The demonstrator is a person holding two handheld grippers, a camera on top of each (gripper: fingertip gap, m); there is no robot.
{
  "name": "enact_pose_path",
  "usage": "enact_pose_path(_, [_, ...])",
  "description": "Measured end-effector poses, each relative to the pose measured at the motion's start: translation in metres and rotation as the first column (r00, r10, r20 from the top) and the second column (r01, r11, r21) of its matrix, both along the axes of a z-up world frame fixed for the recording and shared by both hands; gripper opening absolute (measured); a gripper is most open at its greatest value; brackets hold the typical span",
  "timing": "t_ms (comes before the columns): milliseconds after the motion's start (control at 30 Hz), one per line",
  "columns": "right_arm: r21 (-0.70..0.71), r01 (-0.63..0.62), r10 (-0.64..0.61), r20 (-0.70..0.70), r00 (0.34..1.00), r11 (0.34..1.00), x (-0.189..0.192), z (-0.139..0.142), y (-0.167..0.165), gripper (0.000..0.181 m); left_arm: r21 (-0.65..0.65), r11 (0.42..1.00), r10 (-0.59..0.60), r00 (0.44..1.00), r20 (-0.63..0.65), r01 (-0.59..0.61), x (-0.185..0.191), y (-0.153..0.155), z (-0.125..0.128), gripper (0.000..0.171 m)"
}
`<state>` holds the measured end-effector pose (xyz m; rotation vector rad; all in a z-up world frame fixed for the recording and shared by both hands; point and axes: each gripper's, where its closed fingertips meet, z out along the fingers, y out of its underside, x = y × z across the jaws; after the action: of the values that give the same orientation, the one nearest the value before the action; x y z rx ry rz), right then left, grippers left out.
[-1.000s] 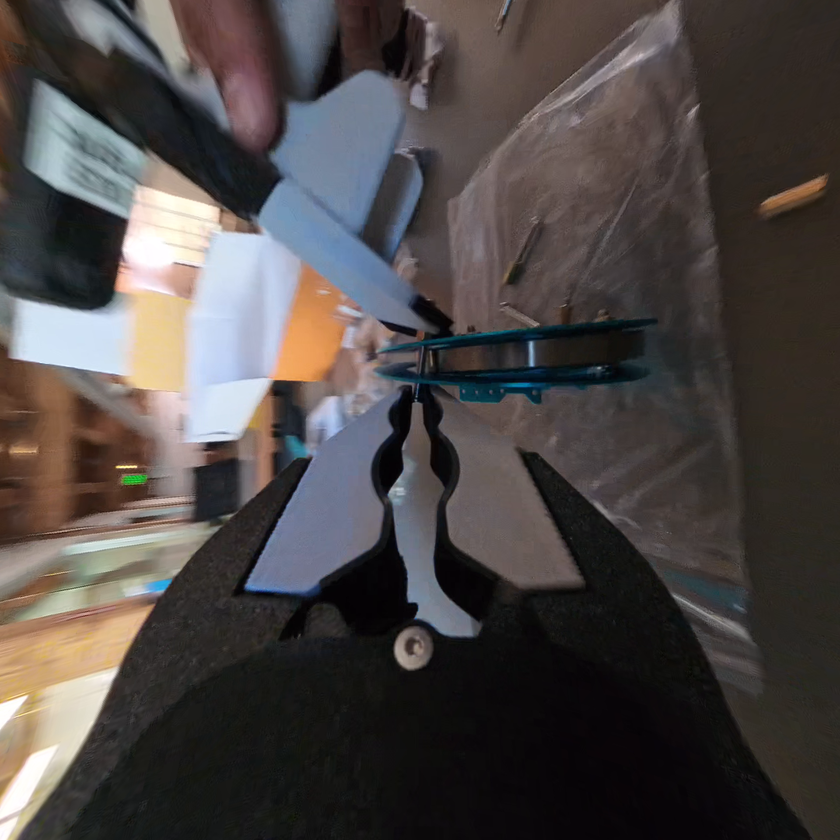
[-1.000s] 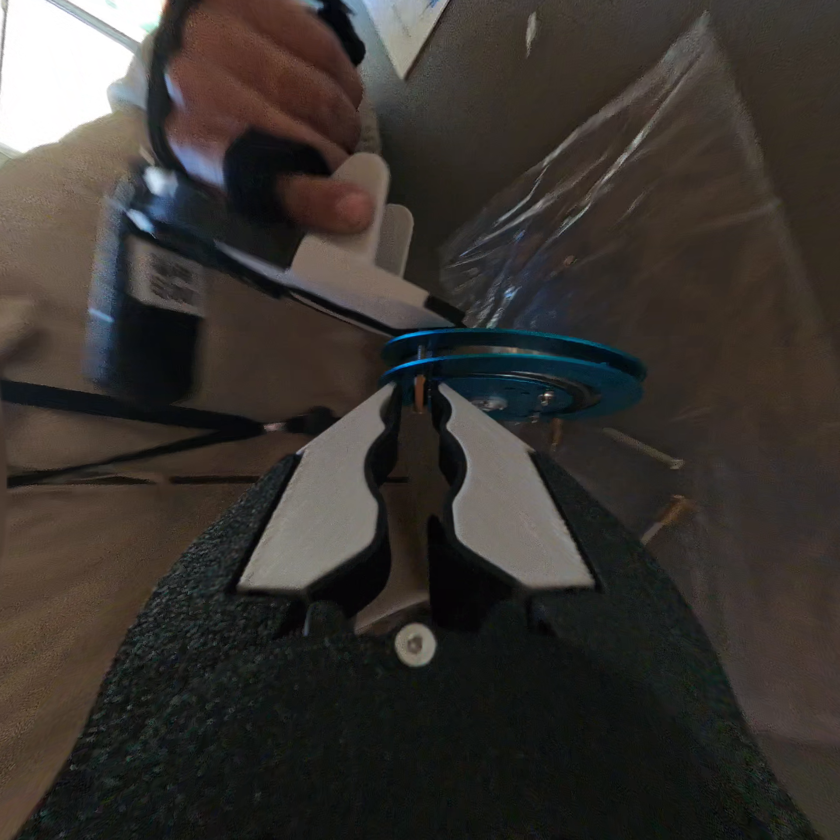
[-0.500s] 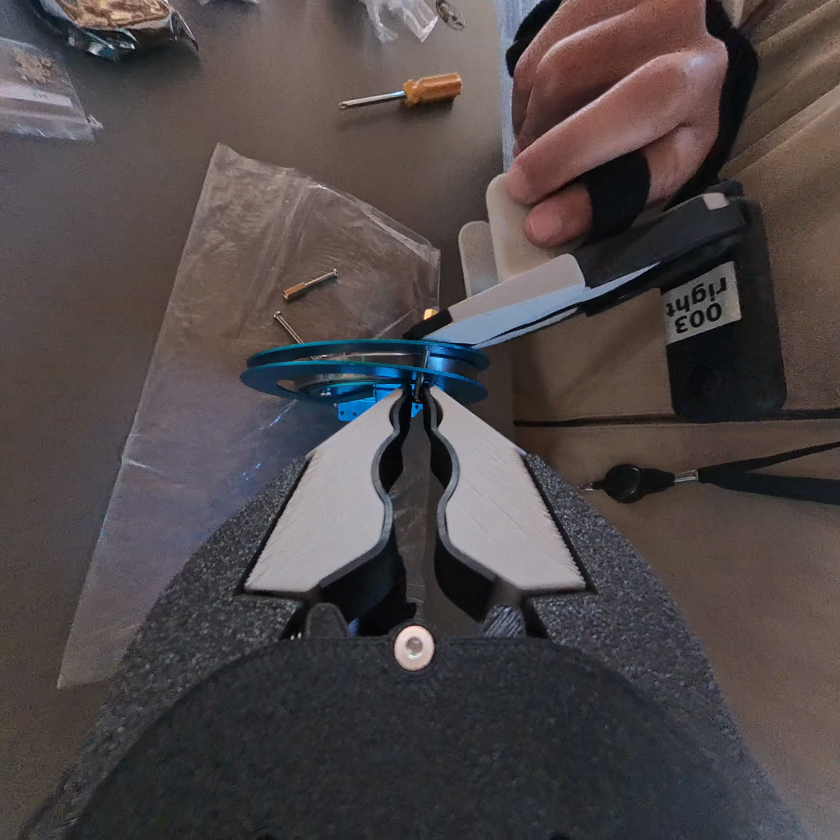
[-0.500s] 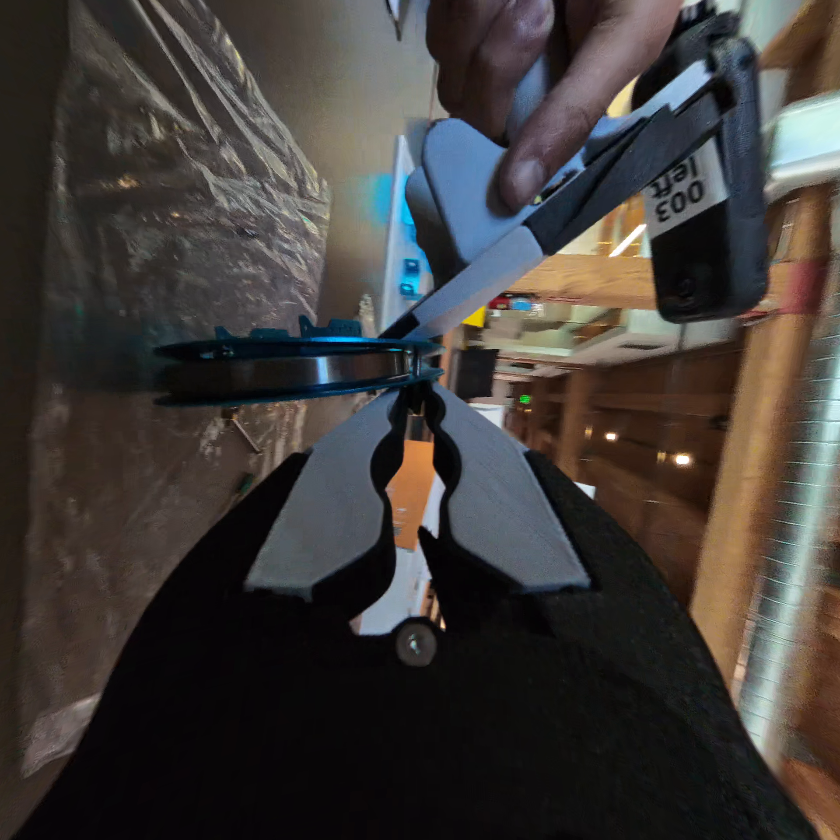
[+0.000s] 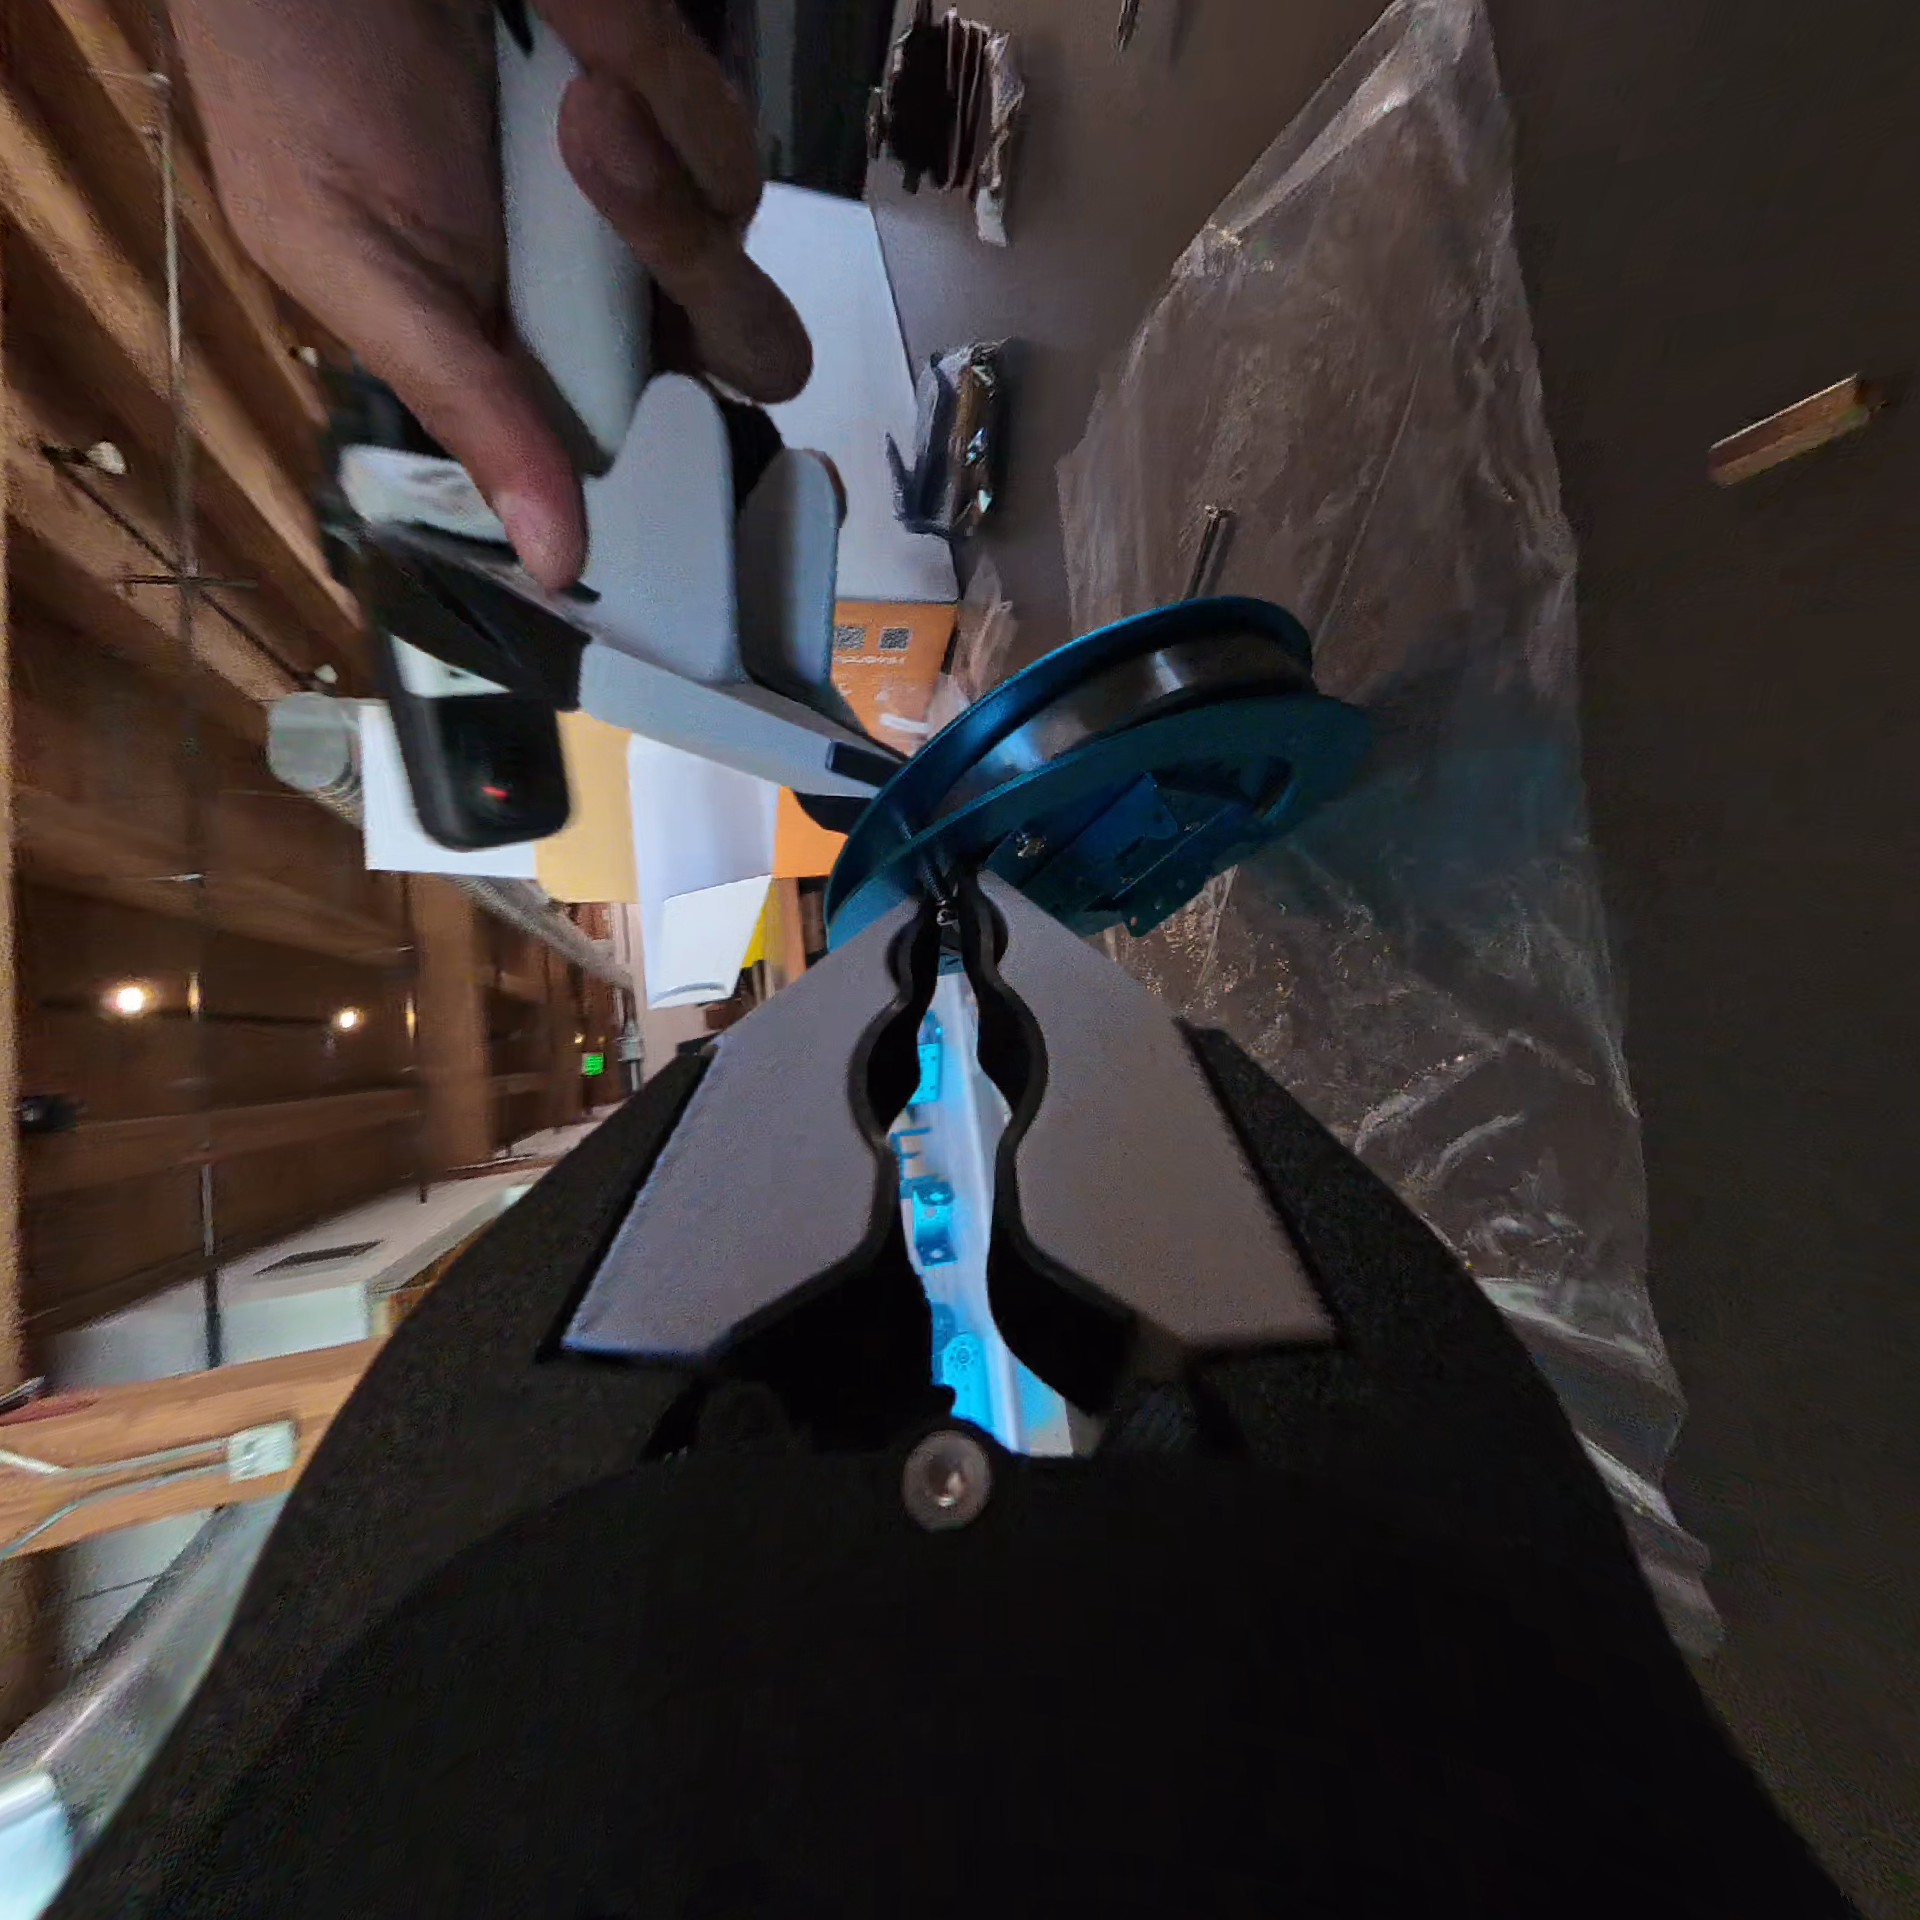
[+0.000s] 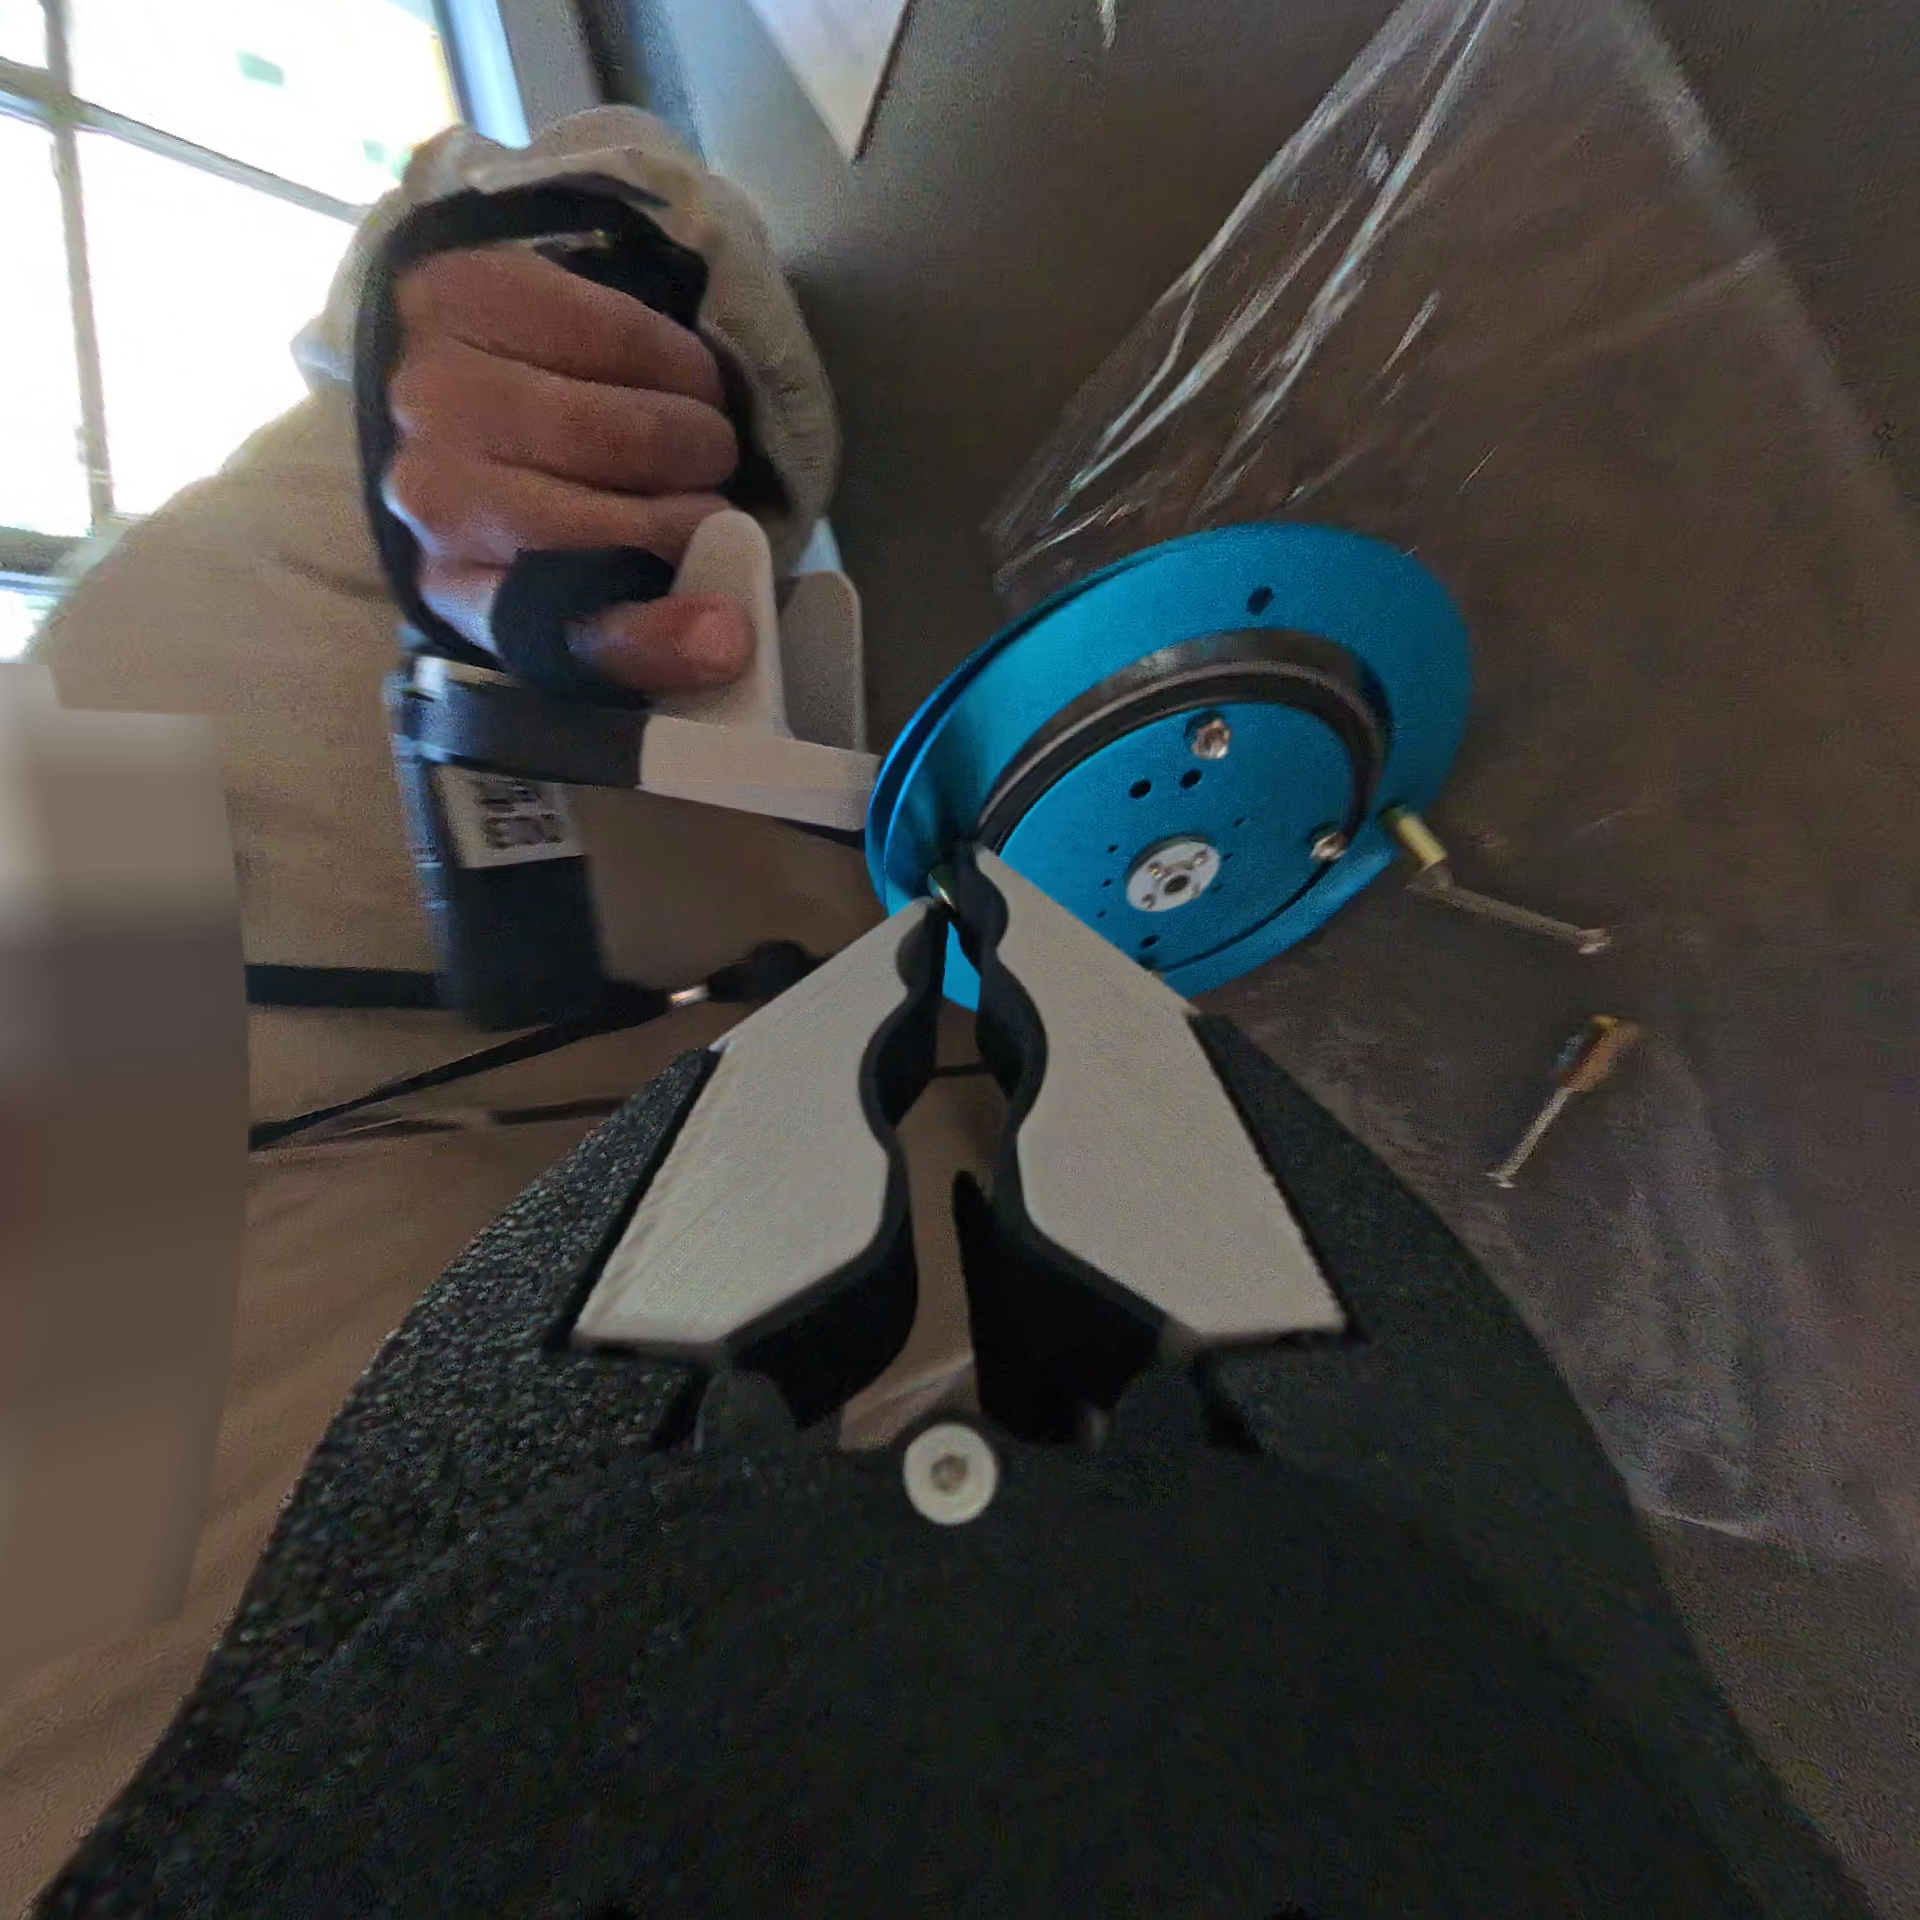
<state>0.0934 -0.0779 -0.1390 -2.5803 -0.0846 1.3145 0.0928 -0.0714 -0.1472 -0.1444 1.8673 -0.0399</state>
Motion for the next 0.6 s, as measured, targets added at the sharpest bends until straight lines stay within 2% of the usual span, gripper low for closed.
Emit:
enact_pose_path(67, [-0.098, -0.024, 0.016, -0.088, 0.996, 0.995, 0.001, 0.001, 0.0, 0.0, 0.034, 0.999, 0.009, 1.0, 0.027, -0.01, 0.002, 0.002, 0.001, 0.0])
enact_pose_path(133, [-0.138, -0.076, 0.066, -0.077, 0.995, 0.987, 0.001, 0.001, 0.0, 0.001, 0.067, 0.998, 0.004, 0.999, 0.039, -0.007, 0.001, 0.001, 0.001, 0.0])
enact_pose_path(200, [-0.125, -0.109, 0.105, -0.035, 0.994, 0.986, 0.0, 0.001, 0.001, 0.001, 0.037, 0.999, 0.012, 1.0, 0.015, -0.013, 0.001, 0.004, 0.001, 0.001])
enact_pose_path(300, [0.074, -0.197, 0.184, 0.155, 0.971, 0.978, -0.001, 0.004, 0.005, 0.0, -0.156, 0.988, -0.004, 0.998, -0.068, -0.007, 0.0, 0.007, 0.006, 0.002])
enact_pose_path(400, [0.328, -0.282, 0.106, 0.464, 0.88, 0.902, 0.011, 0.008, 0.014, 0.005, -0.296, 0.955, -0.027, 0.984, -0.177, -0.027, -0.001, 0.015, 0.008, 0.003])
enact_pose_path(500, [0.508, -0.362, -0.046, 0.626, 0.779, 0.781, 0.021, 0.016, 0.018, 0.023, -0.292, 0.956, -0.113, 0.954, -0.279, 0.027, -0.001, 0.031, 0.006, 0.003])
enact_pose_path(533, [0.537, -0.398, -0.054, 0.642, 0.765, 0.744, 0.021, 0.014, 0.015, 0.035, -0.321, 0.946, -0.146, 0.933, -0.328, 0.035, -0.001, 0.037, 0.004, 0.003])
enact_pose_path(600, [0.574, -0.461, -0.054, 0.663, 0.747, 0.677, 0.019, 0.007, 0.013, 0.072, -0.415, 0.904, -0.277, 0.877, -0.393, 0.099, -0.005, 0.037, 0.003, 0.003])
